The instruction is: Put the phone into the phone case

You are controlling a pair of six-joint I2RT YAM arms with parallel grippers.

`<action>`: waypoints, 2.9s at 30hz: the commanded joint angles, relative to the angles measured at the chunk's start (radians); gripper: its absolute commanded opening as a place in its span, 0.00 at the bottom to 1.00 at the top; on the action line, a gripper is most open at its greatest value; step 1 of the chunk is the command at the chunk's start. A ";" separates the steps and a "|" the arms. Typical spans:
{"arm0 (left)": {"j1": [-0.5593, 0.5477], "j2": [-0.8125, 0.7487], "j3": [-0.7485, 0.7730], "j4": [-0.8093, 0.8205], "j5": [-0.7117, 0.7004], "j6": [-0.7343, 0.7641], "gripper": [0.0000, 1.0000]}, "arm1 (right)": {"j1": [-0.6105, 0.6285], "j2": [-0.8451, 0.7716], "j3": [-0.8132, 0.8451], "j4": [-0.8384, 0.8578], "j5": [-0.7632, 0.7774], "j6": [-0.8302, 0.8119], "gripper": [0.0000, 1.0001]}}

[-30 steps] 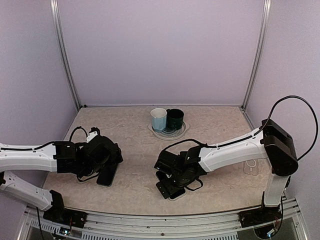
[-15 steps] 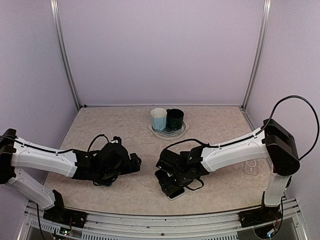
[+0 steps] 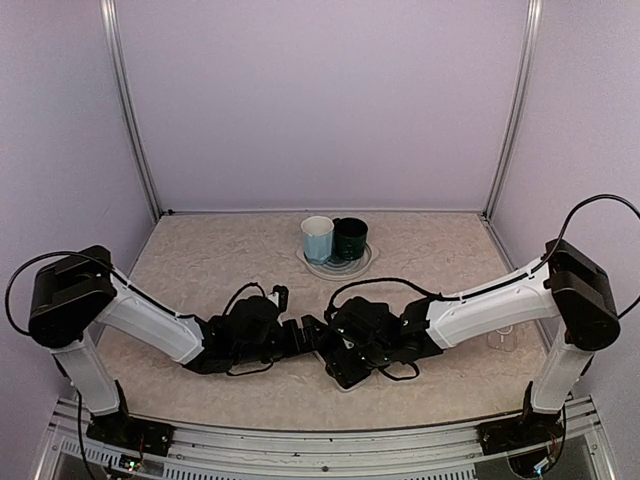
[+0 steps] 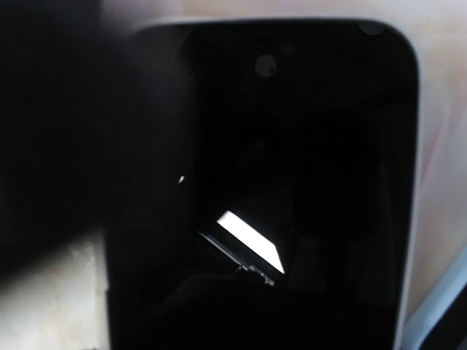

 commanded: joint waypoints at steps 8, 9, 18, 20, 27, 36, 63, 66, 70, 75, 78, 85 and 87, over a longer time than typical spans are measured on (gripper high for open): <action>-0.019 0.136 0.027 0.272 0.135 -0.066 0.98 | -0.017 -0.108 -0.077 0.218 0.016 -0.045 0.46; -0.019 0.146 0.033 0.276 0.136 -0.064 0.96 | -0.017 -0.101 -0.074 0.214 0.017 -0.051 0.46; 0.026 0.213 0.021 0.305 0.182 -0.172 0.87 | -0.028 -0.093 -0.047 0.105 0.030 -0.022 0.64; 0.016 0.200 0.029 0.262 0.158 -0.163 0.87 | -0.029 -0.099 -0.026 0.045 0.037 -0.006 0.76; 0.006 0.153 0.044 0.125 0.069 -0.127 0.90 | -0.031 -0.055 -0.005 -0.106 -0.028 0.129 0.99; -0.015 0.132 0.116 -0.081 -0.013 -0.054 0.90 | -0.075 -0.140 0.003 -0.157 -0.019 0.064 0.91; -0.063 0.170 0.195 -0.277 -0.021 -0.073 0.65 | -0.193 -0.092 -0.155 -0.034 -0.296 0.008 0.06; -0.061 0.171 0.204 -0.298 -0.022 -0.069 0.65 | -0.193 -0.071 -0.154 -0.013 -0.297 0.002 0.00; -0.058 0.185 0.214 -0.323 -0.010 -0.072 0.62 | -0.186 -0.038 -0.155 -0.018 -0.305 0.005 0.00; -0.059 0.190 0.213 -0.326 -0.007 -0.074 0.62 | -0.157 -0.020 -0.181 -0.001 -0.331 0.038 0.00; -0.057 0.191 0.220 -0.338 -0.010 -0.070 0.62 | -0.146 0.000 -0.210 0.006 -0.330 0.065 0.00; -0.031 0.180 0.237 -0.401 -0.034 -0.031 0.62 | -0.073 0.101 -0.212 -0.045 -0.330 0.116 0.00; -0.031 0.182 0.245 -0.419 -0.031 -0.022 0.62 | -0.072 0.109 -0.229 -0.040 -0.339 0.132 0.00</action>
